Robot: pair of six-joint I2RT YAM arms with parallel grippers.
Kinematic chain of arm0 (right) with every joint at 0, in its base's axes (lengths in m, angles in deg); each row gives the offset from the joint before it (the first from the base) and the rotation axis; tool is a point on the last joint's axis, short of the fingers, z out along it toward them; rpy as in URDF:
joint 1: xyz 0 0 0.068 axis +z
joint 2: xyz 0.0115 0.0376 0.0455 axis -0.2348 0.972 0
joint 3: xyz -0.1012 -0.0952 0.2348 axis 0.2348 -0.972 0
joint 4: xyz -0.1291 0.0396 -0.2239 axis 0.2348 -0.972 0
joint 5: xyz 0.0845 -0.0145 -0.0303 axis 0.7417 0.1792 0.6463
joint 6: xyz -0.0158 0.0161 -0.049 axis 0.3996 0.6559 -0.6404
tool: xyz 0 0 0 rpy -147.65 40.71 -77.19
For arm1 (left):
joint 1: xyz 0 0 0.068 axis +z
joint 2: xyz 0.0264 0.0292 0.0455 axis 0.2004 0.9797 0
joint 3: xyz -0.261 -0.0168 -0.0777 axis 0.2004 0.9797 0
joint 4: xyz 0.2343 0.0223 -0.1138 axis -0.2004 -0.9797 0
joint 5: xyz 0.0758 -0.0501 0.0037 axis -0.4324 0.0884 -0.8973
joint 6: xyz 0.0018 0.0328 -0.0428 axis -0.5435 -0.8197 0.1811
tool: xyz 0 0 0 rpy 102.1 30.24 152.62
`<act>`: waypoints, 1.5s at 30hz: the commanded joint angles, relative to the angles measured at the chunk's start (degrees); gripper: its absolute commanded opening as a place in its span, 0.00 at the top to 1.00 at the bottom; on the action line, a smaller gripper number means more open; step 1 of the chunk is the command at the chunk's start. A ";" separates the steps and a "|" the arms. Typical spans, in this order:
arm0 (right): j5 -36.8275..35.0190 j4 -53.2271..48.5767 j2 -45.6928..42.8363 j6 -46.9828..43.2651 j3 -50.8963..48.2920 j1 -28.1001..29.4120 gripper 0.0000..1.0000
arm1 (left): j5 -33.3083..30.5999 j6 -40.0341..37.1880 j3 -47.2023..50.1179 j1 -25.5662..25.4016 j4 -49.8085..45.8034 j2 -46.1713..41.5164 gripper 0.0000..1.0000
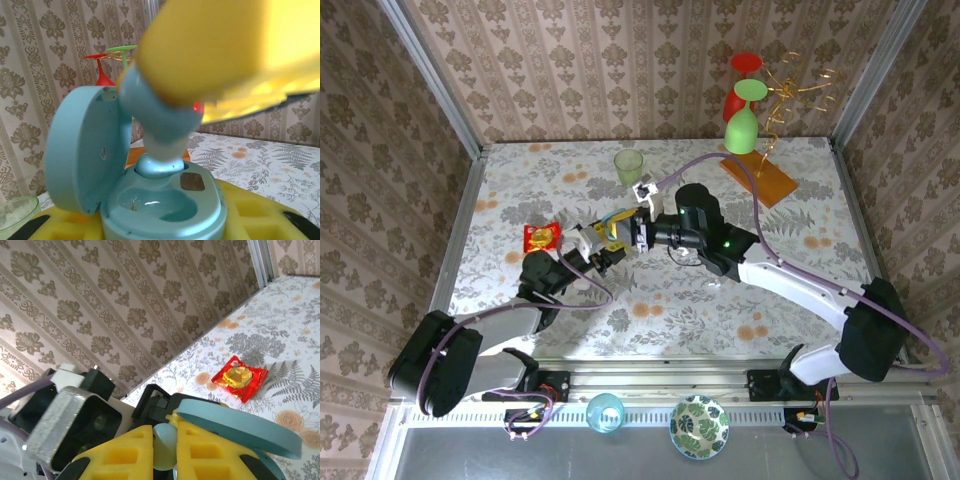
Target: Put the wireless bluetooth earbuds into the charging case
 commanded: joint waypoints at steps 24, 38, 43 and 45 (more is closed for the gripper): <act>-5.79 -4.32 1.32 -0.39 1.07 1.05 0.87 | -1.28 -1.22 -1.40 -0.56 0.99 -2.68 0.86; -8.48 -7.43 2.30 -0.69 2.43 1.02 0.83 | -0.67 -1.39 -1.97 -0.55 1.23 -2.30 0.86; -9.44 -8.53 2.60 -0.84 2.97 1.04 0.83 | 0.03 -1.04 -1.88 -0.56 1.24 -2.56 0.86; -9.94 -9.02 2.56 -0.78 3.14 1.04 0.83 | 0.12 -0.89 -1.82 -0.60 1.43 -2.43 0.86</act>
